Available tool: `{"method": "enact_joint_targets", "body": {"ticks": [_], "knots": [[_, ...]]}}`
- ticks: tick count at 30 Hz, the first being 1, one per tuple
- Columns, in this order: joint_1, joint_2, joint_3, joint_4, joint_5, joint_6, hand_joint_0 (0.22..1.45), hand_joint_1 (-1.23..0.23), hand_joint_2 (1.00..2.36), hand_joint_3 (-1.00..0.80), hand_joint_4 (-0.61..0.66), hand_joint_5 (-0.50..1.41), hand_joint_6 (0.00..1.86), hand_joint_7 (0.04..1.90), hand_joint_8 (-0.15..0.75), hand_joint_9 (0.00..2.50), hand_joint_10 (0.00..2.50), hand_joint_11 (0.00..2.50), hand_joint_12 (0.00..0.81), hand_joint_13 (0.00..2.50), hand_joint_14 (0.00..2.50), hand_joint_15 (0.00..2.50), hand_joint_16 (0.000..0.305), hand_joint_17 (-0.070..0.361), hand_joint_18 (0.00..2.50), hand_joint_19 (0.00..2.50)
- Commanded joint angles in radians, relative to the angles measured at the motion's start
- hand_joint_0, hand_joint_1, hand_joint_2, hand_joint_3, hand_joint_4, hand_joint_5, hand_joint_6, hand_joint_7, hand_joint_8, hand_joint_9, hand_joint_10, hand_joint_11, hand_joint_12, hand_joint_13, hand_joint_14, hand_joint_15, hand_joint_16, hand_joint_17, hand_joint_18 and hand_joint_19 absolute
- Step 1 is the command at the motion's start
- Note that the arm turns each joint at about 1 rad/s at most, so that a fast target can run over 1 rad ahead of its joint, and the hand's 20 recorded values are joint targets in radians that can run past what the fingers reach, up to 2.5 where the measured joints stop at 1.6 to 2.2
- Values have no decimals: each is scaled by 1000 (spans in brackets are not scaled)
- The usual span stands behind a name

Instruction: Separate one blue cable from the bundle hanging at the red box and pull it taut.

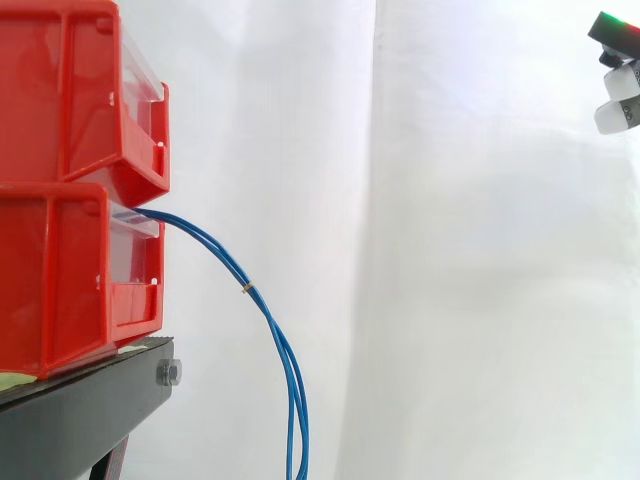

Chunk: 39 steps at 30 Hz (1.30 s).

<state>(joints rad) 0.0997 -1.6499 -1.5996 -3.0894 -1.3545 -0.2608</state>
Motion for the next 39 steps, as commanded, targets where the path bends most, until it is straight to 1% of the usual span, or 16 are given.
{"method": "enact_joint_targets", "body": {"ticks": [1,6,7,11,15,19,20,23,24,26,27,31,34,35,37,39], "knots": [[0,-1,1,0,0,0,577,-572,1001,-484,208,-222,502,774,287,393,5,158,360,196,4,127,50,113,299,275],[0,-1,0,-2,-3,2,578,-574,1001,-484,218,-218,502,773,301,425,5,164,361,237,4,134,50,111,351,282],[0,-1,0,-15,2,0,577,-575,1002,-483,219,-218,503,773,303,435,5,168,361,245,5,136,50,111,359,292],[5,-1,0,-74,-9,-15,581,-579,1001,-483,222,-215,503,776,308,466,6,183,362,275,6,148,49,110,392,307],[12,-1,0,-69,-26,-20,581,-581,1001,-483,222,-214,503,776,311,474,6,193,362,280,5,152,49,110,401,305],[18,-62,0,11,-28,-8,581,-581,1001,-483,223,-214,502,780,310,477,6,202,361,285,5,157,49,110,407,312],[20,-85,0,46,-28,9,581,-581,1001,-481,223,-214,502,778,310,479,6,207,361,288,5,155,49,110,408,312],[23,-106,0,109,-21,32,581,-581,1001,-483,224,-214,502,778,310,485,6,202,362,289,5,162,49,109,409,315],[28,-120,1,137,-17,35,581,-580,1001,-484,225,-213,502,777,309,483,6,210,362,292,6,166,48,109,411,321],[31,-131,1,156,-11,37,582,-580,1001,-486,223,-214,503,777,307,481,7,205,362,293,6,162,48,109,412,320],[37,-163,1,181,2,40,581,-580,1001,-483,224,-214,502,780,309,482,6,197,362,294,6,163,48,109,412,321],[43,-205,3,227,9,81,581,-580,1001,-482,225,-214,503,780,308,481,6,201,363,297,6,168,48,109,412,321],[51,-222,6,249,17,83,581,-579,1001,-482,224,-213,502,778,306,479,6,197,363,298,6,164,48,109,413,321],[57,-237,9,259,37,83,581,-578,1001,-481,225,-213,503,780,307,478,6,209,362,299,6,171,48,109,411,323],[60,-264,18,268,57,90,581,-576,1001,-484,223,-213,502,778,308,478,8,206,362,299,6,168,48,109,416,320],[61,-284,20,273,63,94,580,-577,1002,-480,225,-214,503,777,308,478,6,208,362,300,6,175,48,109,415,328]]}}
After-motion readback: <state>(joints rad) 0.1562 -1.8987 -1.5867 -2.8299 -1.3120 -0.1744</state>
